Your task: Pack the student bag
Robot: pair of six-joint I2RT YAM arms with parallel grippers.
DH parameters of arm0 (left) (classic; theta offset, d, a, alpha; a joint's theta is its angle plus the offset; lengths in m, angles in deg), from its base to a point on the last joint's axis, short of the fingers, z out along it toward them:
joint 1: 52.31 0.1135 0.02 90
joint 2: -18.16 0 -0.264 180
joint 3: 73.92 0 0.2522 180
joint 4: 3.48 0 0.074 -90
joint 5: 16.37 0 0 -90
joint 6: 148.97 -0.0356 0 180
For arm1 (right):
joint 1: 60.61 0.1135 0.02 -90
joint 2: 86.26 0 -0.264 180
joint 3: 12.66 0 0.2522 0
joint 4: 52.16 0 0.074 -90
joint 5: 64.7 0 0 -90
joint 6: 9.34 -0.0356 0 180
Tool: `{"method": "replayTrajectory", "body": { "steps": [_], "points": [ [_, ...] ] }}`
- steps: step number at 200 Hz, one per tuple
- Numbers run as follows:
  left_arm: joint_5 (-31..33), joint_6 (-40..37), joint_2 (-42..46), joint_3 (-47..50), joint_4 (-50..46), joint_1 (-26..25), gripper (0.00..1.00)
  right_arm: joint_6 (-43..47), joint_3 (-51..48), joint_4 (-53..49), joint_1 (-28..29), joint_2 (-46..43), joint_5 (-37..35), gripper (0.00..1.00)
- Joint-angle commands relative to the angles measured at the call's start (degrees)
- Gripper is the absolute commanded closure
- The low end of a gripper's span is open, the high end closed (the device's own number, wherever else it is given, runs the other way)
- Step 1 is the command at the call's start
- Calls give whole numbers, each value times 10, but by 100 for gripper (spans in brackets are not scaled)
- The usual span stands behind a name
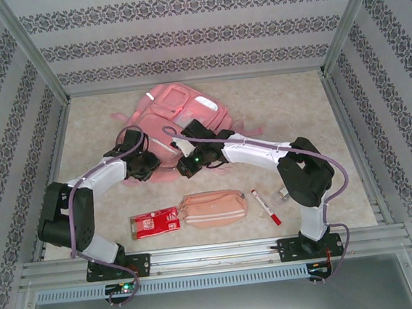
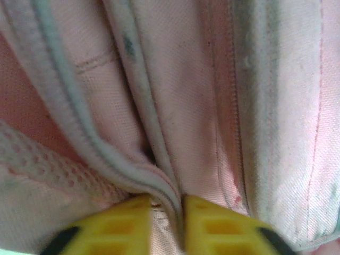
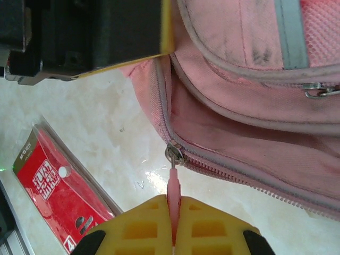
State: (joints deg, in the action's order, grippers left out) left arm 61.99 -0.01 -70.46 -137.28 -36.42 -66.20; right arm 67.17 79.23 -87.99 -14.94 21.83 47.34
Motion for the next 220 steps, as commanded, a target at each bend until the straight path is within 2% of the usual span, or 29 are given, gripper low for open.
{"method": "replayTrajectory", "body": {
  "steps": [1,42,71,87,106,121,176,188,209,220],
  "points": [
    [60,-11,5,18,-14,-4,100,21,-14,-38,-20,-7,-1,100],
    [79,-57,36,24,-43,0,100,70,-41,-64,-76,-17,-11,100],
    [85,-64,45,42,-44,6,100,77,-54,-66,-114,-18,-61,100],
    [85,-70,49,49,-44,8,100,73,-52,-68,-131,-10,-123,100],
    [89,-78,52,55,-46,10,100,67,-41,-71,-144,7,-191,100],
    [89,-83,54,60,-45,13,100,50,-32,-65,-153,22,-218,100],
    [57,-108,62,64,-23,13,100,12,-37,-30,-158,14,-257,100],
    [18,-125,65,61,2,13,100,19,-37,-35,-159,8,-227,88],
    [-70,-144,77,50,52,11,66,32,-51,-36,-159,-23,-162,74],
    [-96,-152,90,37,55,6,59,35,-61,-37,-160,-44,-139,68]
  ]
}}
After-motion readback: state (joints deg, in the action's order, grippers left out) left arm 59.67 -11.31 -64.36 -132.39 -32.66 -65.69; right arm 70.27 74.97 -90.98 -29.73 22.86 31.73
